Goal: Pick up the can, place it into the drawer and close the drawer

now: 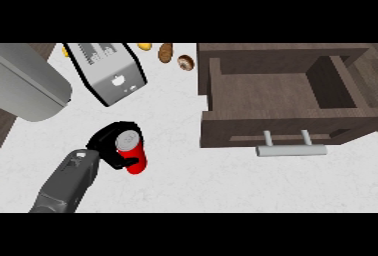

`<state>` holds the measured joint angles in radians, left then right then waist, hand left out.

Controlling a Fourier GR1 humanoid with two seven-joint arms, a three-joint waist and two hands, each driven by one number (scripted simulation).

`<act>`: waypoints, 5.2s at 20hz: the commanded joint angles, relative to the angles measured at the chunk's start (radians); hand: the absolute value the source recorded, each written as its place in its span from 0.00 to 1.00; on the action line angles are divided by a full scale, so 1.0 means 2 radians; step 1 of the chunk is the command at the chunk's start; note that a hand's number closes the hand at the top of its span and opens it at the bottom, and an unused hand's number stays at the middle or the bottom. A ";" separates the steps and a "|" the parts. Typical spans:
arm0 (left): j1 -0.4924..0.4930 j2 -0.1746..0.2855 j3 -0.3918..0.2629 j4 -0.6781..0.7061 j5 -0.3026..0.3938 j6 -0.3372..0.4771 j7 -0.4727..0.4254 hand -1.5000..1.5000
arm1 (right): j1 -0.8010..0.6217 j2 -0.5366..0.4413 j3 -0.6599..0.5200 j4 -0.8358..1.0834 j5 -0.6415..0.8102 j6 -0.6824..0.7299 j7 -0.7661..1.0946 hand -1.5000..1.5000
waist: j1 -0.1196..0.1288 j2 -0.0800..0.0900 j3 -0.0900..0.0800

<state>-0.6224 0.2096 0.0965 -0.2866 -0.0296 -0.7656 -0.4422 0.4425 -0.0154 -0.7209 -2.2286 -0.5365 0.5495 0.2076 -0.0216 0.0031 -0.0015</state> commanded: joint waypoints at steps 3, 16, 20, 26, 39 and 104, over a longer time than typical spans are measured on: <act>0.007 0.000 -0.005 -0.049 0.017 -0.102 -0.029 1.00 | 0.018 -0.005 -0.016 -0.012 -0.030 0.005 0.012 0.00 | 0.007 -0.004 0.001; 0.031 -0.091 0.112 -0.182 0.130 0.291 0.019 1.00 | 0.026 0.008 0.006 -0.031 -0.005 -0.030 0.005 0.00 | 0.022 -0.009 0.002; 0.052 -0.104 0.056 -0.280 0.141 0.337 0.042 1.00 | 0.052 0.008 0.014 -0.030 -0.011 -0.028 -0.004 0.00 | 0.016 -0.010 0.002; 0.043 -0.105 0.020 -0.441 0.148 0.405 0.190 1.00 | 0.031 0.007 0.010 -0.041 -0.007 -0.038 0.006 0.00 | 0.016 -0.006 0.001; -0.022 -0.105 -0.082 -0.556 0.117 0.564 0.319 1.00 | 0.009 -0.006 0.003 -0.007 -0.012 -0.039 0.005 0.00 | 0.007 -0.002 0.001; -0.384 -0.105 -0.347 -0.076 0.477 0.778 0.150 0.00 | -0.048 -0.014 0.043 -0.042 0.005 -0.053 0.059 0.00 | -0.039 0.009 0.002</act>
<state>-1.3971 0.0001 -0.5694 -0.4430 0.8975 0.7644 -0.1313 0.3493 -0.0327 -0.6347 -2.3107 -0.5216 0.4393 0.3154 -0.0989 0.0206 0.0022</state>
